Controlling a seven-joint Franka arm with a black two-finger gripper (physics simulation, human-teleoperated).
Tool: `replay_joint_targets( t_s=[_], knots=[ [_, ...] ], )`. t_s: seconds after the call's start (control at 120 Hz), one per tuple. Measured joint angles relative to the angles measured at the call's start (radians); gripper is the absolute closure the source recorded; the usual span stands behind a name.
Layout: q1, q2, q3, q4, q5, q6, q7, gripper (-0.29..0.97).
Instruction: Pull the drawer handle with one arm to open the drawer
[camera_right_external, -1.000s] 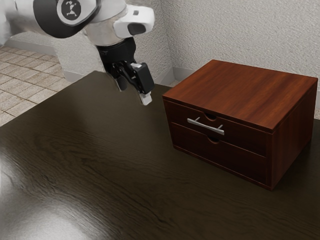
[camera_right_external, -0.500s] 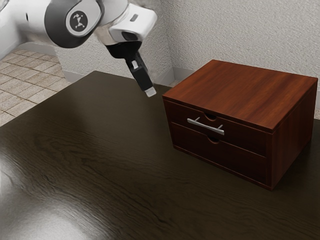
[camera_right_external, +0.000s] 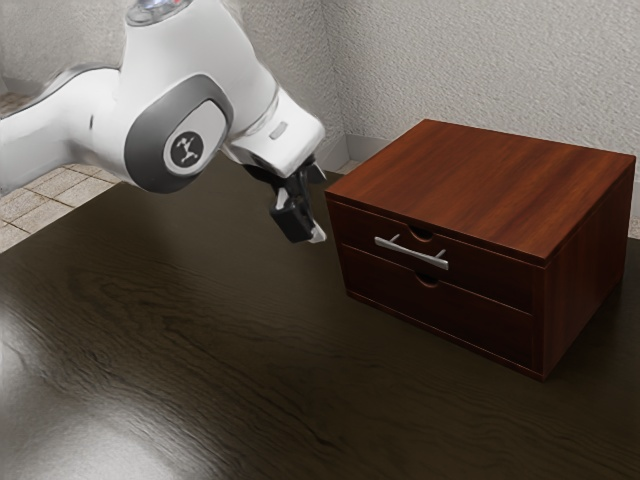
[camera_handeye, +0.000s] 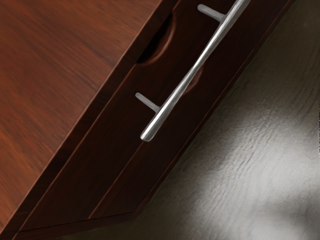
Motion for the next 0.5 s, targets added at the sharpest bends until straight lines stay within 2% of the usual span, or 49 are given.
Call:
replay_joint_targets(
  t_s=[0.308,0.5],
  knots=[
    [-0.031,-0.027,-0.054,-0.108,0.039,0.118,0.097,0.00],
    [-0.059,0.027,-0.079,-0.106,0.101,0.153,0.137,0.00]
  ],
)
